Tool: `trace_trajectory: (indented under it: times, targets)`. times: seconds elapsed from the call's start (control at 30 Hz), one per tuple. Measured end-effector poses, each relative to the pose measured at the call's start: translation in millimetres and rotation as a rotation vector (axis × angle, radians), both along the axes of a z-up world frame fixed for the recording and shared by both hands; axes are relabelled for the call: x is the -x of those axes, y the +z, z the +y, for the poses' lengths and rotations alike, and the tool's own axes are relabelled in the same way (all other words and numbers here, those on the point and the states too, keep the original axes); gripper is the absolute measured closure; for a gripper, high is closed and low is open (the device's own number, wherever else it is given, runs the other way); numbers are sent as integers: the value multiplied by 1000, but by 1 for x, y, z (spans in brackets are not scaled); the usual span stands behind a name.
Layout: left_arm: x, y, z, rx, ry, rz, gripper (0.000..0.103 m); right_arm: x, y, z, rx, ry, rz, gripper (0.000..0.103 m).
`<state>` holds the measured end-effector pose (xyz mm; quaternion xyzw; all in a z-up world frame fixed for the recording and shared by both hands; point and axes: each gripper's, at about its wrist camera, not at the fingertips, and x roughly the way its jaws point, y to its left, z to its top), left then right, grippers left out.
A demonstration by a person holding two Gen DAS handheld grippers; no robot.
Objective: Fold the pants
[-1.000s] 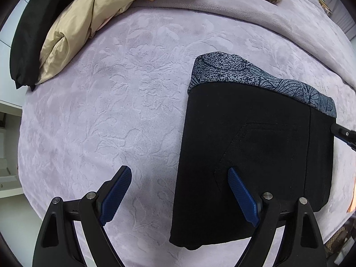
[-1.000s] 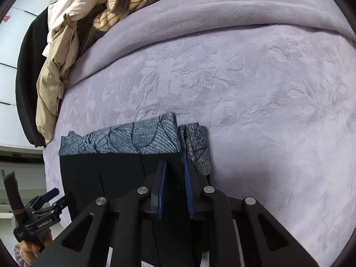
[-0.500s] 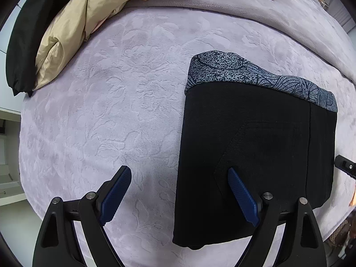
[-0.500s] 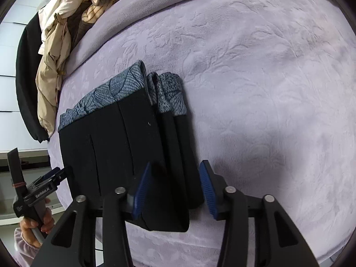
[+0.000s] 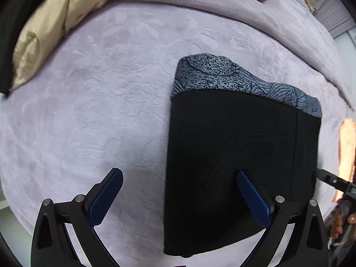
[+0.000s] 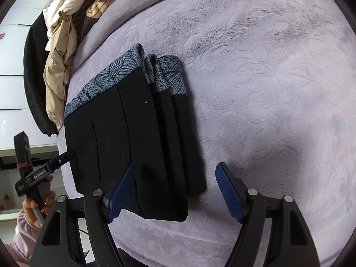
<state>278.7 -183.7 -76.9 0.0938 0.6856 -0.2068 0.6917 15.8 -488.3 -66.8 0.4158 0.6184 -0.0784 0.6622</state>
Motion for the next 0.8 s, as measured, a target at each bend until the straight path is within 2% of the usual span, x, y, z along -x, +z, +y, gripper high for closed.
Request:
trace_trajectory:
  times: [0.2, 0.37, 0.5, 0.6, 0.67, 0.8]
  targets:
    - [-11, -6, 1, 120, -29, 69, 0, -3, -8, -8, -32, 34, -36, 24]
    - [-18, -26, -4, 196, -54, 141, 0, -3, -29, -20, -134, 36, -65, 24]
    - [-12, -31, -7, 234, -61, 150, 0, -9, -47, -23, -213, 75, -84, 24]
    - [-13, -37, -10, 276, -60, 158, 0, -17, -60, -24, -304, 87, -144, 24]
    - [-11, -40, -10, 286, -72, 149, 0, -22, -67, -25, -330, 89, -168, 23]
    - [-12, -47, -6, 298, -44, 166, 0, -24, -81, -26, -378, 33, -179, 24]
